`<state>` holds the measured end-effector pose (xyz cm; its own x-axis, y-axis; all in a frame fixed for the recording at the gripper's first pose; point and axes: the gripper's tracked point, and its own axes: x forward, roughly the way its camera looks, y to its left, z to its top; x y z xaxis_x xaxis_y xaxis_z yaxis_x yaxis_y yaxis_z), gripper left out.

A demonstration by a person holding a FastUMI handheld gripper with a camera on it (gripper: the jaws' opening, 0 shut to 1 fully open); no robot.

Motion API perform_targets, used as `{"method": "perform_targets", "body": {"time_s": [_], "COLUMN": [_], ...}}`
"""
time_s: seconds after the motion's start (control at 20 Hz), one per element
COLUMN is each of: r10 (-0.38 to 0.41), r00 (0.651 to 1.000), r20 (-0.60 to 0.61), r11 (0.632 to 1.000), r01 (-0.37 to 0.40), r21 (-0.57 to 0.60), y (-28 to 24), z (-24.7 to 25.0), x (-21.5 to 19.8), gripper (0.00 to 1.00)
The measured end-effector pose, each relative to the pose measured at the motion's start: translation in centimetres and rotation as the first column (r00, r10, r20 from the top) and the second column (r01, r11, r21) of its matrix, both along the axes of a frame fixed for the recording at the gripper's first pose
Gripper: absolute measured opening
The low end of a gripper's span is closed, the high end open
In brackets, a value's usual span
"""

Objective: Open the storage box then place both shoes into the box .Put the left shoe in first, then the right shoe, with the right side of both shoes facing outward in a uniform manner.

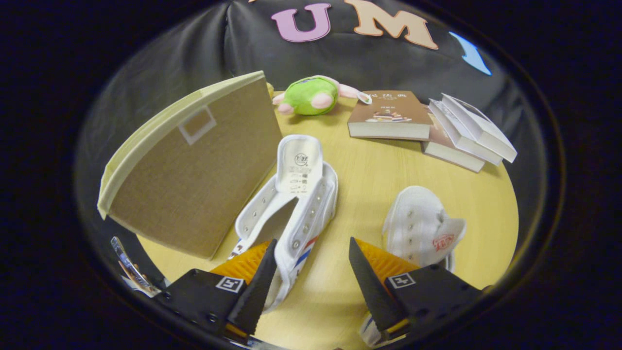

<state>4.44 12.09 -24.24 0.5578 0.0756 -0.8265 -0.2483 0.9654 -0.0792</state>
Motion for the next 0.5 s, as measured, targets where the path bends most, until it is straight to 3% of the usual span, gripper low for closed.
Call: {"method": "perform_targets", "body": {"time_s": [0.5], "r10": [-0.005], "r00": [0.999], "r20": [-0.040], "r11": [1.000], "r01": [0.004], "r21": [-0.019], "y": [1.8], "z": [-0.9], "x": [1.4], "gripper": [0.47]}}
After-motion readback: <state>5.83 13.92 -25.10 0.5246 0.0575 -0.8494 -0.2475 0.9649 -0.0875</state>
